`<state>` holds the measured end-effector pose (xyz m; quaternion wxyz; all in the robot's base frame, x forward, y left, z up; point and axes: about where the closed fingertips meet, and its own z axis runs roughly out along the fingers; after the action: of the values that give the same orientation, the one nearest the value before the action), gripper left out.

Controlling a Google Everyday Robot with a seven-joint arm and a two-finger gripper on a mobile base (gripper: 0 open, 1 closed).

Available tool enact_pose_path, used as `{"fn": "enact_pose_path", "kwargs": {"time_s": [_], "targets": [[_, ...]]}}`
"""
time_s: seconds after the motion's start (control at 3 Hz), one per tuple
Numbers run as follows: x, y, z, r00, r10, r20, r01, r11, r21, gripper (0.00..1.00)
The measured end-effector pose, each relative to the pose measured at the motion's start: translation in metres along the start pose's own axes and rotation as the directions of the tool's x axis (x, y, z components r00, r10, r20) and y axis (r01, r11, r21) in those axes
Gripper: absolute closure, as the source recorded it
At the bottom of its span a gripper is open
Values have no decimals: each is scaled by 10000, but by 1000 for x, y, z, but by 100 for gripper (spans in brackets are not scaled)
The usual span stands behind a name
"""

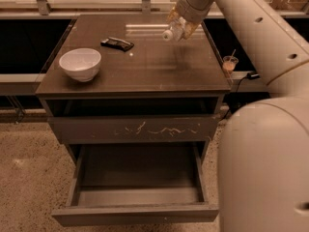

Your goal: Place blue plastic bottle into middle drawer

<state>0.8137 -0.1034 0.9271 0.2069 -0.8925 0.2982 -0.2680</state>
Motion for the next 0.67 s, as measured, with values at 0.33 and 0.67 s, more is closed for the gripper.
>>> {"fn": "enact_pose_path", "kwargs": {"time_s": [0.33, 0.67], "targets": [[-25, 9, -54, 9941, 757, 771, -865, 9853, 1476, 100], [-44, 22, -54, 9861, 1113, 1232, -1365, 9660, 2196, 100]]}}
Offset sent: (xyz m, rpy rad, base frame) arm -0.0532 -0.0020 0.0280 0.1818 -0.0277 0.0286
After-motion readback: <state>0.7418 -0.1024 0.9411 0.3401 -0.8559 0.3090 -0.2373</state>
